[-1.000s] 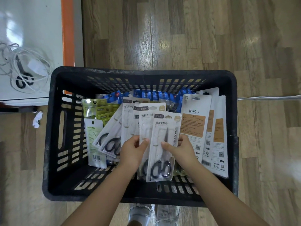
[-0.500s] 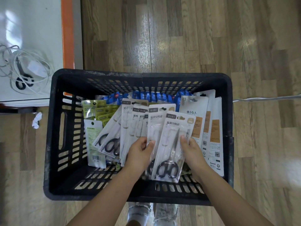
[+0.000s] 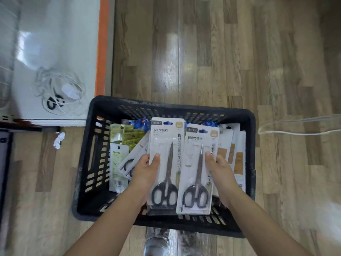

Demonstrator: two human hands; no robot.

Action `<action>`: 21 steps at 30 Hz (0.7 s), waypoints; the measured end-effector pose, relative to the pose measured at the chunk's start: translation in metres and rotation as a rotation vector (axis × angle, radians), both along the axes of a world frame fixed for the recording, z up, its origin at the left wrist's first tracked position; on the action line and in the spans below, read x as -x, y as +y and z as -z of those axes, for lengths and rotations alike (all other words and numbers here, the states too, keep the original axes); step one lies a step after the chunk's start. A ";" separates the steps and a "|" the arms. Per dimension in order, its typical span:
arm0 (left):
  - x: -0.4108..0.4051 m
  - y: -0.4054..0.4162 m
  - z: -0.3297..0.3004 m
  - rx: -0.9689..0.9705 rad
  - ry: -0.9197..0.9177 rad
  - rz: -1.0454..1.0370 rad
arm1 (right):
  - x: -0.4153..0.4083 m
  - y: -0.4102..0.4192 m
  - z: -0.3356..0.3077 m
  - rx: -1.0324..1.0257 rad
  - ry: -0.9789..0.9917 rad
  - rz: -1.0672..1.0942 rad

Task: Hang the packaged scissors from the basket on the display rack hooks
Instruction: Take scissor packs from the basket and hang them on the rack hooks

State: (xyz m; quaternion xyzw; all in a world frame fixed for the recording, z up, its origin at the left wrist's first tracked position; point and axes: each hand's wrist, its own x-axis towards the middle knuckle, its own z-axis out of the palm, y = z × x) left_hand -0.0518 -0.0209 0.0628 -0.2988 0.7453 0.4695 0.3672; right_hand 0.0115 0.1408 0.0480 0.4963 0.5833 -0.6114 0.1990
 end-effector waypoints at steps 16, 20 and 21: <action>0.029 -0.154 -0.314 0.219 0.481 -0.447 | 0.137 -0.142 -0.303 0.069 0.592 -0.412; -0.001 -0.200 -0.424 0.324 0.617 -0.529 | 0.142 -0.200 -0.424 0.106 0.766 -0.553; -0.011 -0.211 -0.449 0.340 0.641 -0.572 | 0.138 -0.213 -0.455 0.109 0.819 -0.586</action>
